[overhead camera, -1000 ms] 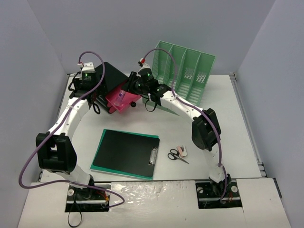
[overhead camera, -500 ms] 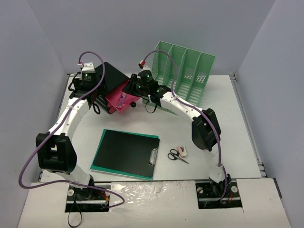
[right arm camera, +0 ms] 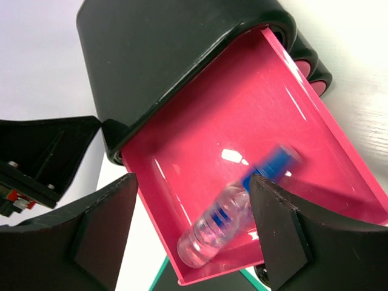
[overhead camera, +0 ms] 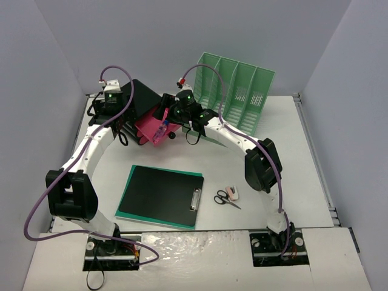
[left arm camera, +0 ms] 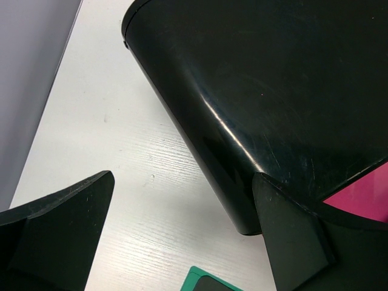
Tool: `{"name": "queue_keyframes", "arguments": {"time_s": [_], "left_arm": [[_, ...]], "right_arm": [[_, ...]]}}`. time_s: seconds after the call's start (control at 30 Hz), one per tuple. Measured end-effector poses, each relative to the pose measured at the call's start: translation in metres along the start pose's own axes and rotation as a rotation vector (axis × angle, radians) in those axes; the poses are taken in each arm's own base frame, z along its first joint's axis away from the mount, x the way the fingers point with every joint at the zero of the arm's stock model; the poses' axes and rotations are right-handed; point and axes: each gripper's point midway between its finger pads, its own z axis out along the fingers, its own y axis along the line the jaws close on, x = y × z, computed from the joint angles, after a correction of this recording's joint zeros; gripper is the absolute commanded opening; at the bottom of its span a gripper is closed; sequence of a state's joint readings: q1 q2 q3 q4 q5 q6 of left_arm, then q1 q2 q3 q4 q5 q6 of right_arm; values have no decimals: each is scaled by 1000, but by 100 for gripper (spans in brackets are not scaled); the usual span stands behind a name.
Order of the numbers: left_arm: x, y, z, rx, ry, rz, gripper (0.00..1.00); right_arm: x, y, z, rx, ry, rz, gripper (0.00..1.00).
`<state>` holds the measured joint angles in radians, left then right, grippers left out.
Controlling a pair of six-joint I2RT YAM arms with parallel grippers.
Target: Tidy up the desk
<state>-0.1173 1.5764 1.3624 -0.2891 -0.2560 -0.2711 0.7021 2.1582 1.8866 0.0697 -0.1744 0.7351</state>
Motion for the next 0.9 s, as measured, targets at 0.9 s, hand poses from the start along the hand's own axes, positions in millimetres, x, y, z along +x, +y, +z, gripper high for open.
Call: {"name": "queue_keyframes", "arguments": {"time_s": [0.9], "left_arm": [[0,1,0,-7,1,3,97]], "right_arm": [[-18,-12,-69,221,-60,-198,71]]}}
